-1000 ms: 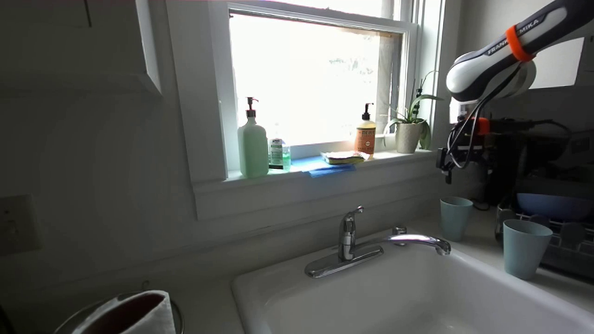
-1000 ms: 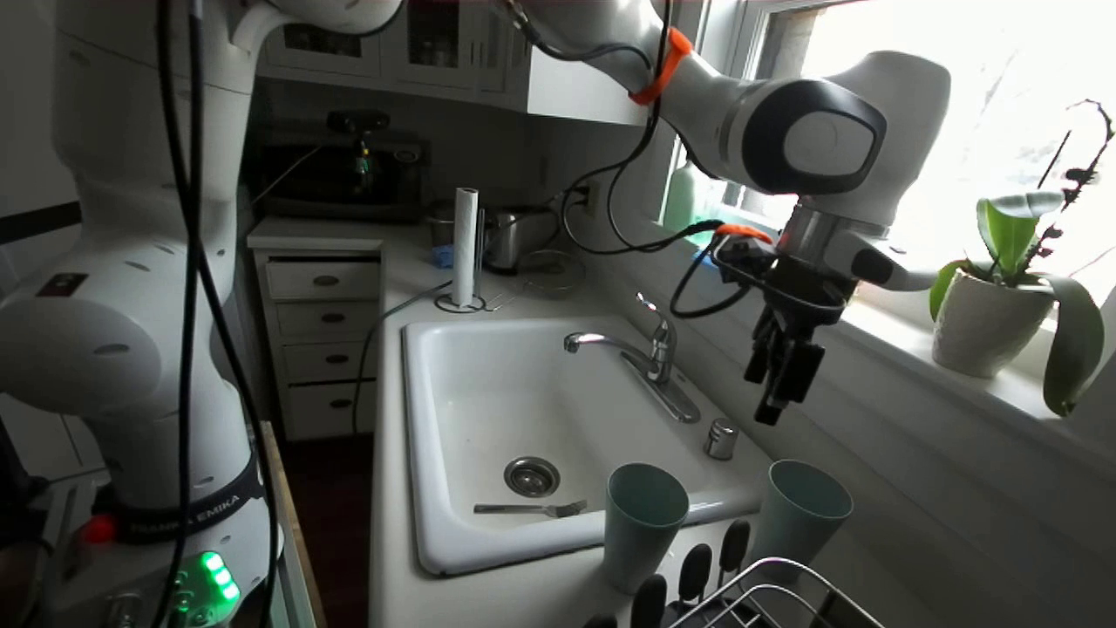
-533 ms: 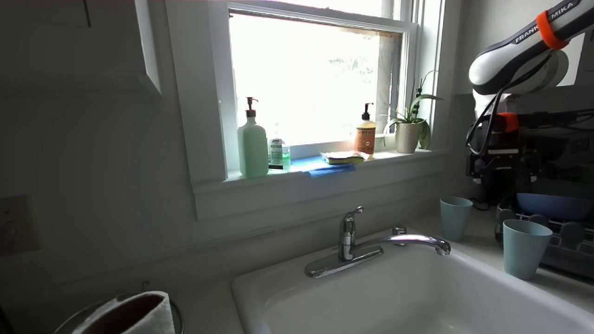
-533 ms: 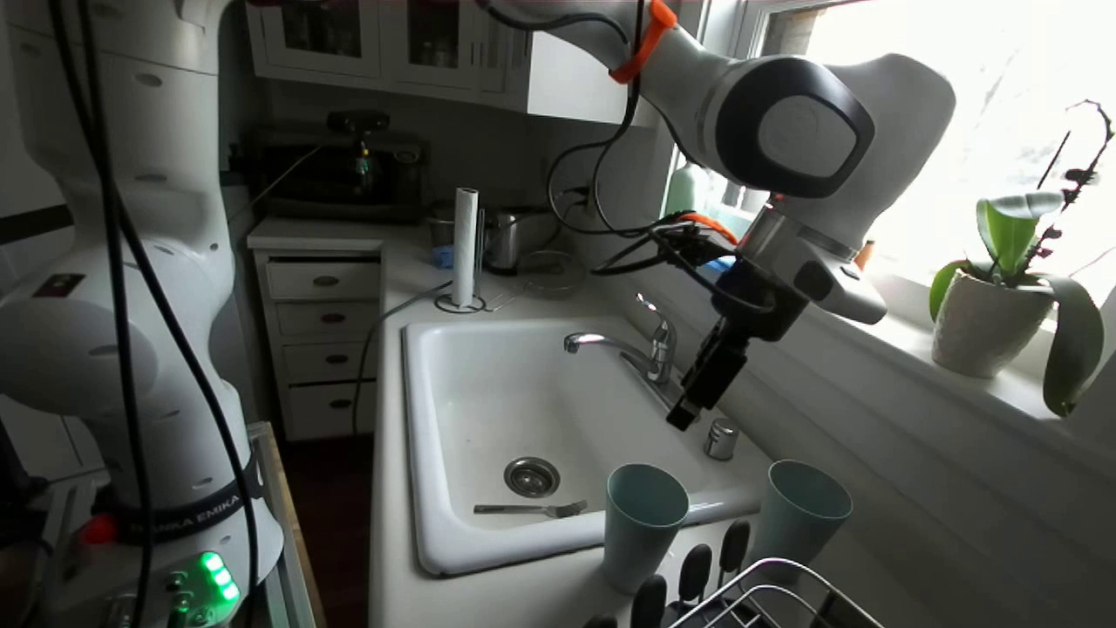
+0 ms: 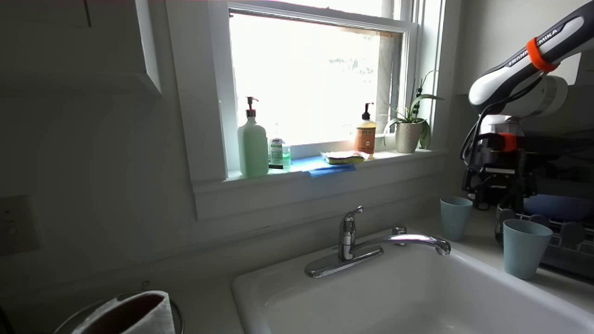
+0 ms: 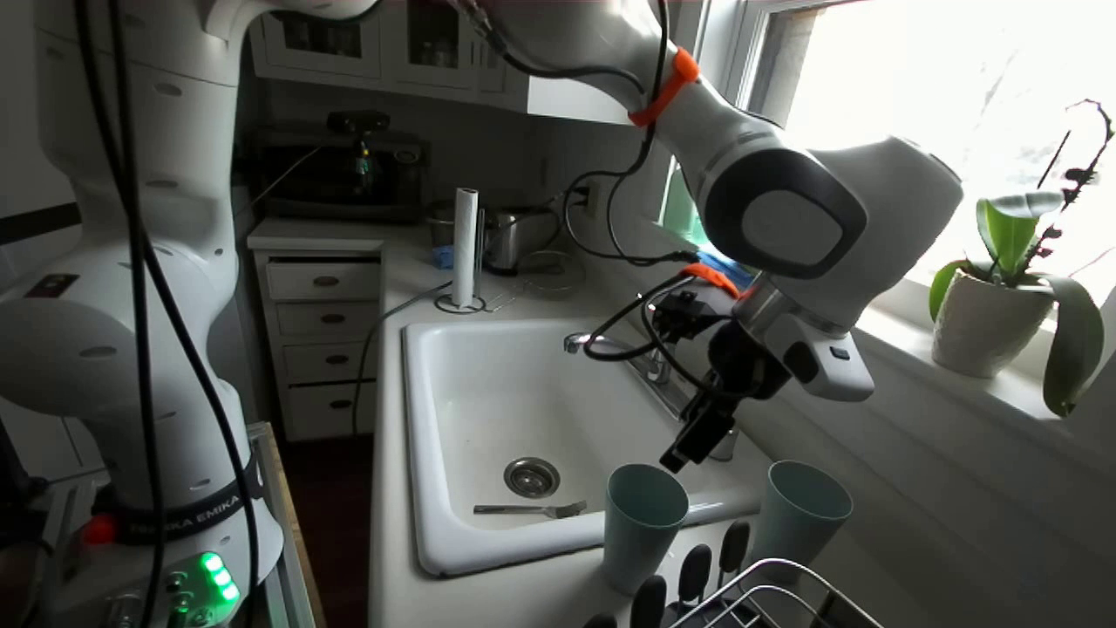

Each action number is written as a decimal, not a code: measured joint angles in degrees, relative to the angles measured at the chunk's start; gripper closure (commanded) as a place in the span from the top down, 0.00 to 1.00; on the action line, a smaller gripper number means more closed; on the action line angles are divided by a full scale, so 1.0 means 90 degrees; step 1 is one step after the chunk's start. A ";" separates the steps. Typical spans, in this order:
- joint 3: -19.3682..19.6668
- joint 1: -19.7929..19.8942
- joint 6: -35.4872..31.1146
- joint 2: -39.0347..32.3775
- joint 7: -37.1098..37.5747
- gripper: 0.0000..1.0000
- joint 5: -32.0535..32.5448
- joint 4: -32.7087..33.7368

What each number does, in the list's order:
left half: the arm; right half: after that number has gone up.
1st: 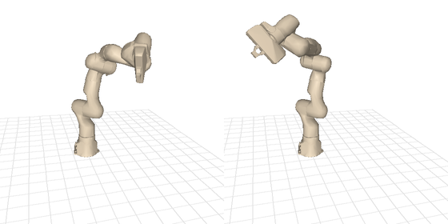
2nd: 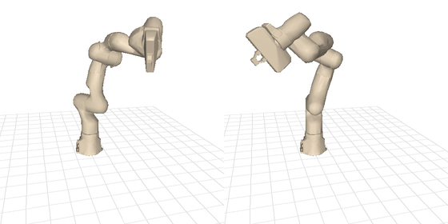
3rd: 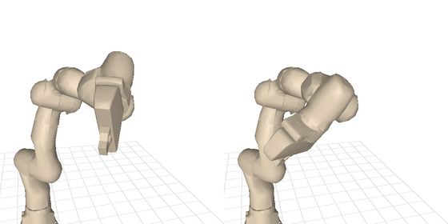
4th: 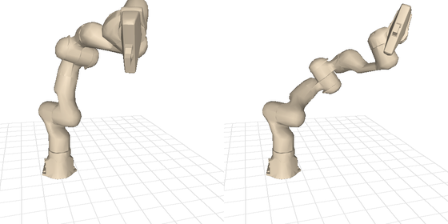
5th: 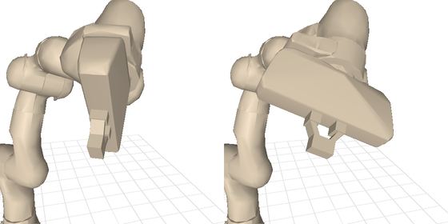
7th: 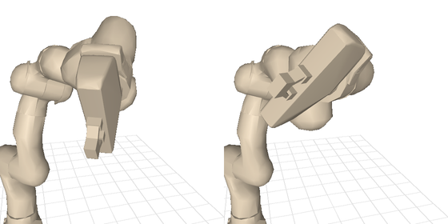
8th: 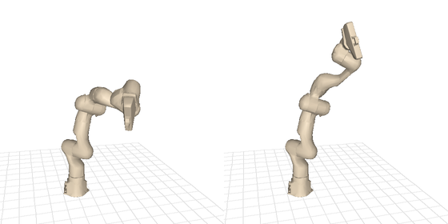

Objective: Unstack the cups and empty the bottom cup then restack them

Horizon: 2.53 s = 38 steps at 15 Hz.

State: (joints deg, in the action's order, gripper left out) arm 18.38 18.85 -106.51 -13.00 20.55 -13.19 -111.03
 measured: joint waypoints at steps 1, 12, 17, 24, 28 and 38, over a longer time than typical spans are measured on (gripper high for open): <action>0.0000 0.0004 -0.0084 -0.0086 -0.0066 1.00 -0.0059 0.0000; 0.0026 0.0021 -0.0161 -0.0635 -0.0262 0.24 -0.0171 0.0074; 0.0031 0.0021 -0.0068 -0.0677 -0.0286 0.00 -0.0159 0.0119; 0.0031 0.0006 0.0600 -0.0668 -0.0351 0.01 0.0026 0.0437; -0.0015 -0.0060 0.1063 -0.0555 -0.0412 0.01 0.0268 0.0612; -0.0494 -0.0672 0.0555 0.0027 -0.0547 0.05 0.0290 0.0546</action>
State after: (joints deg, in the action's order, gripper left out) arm 13.94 12.80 -101.51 -12.75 15.63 -10.58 -106.12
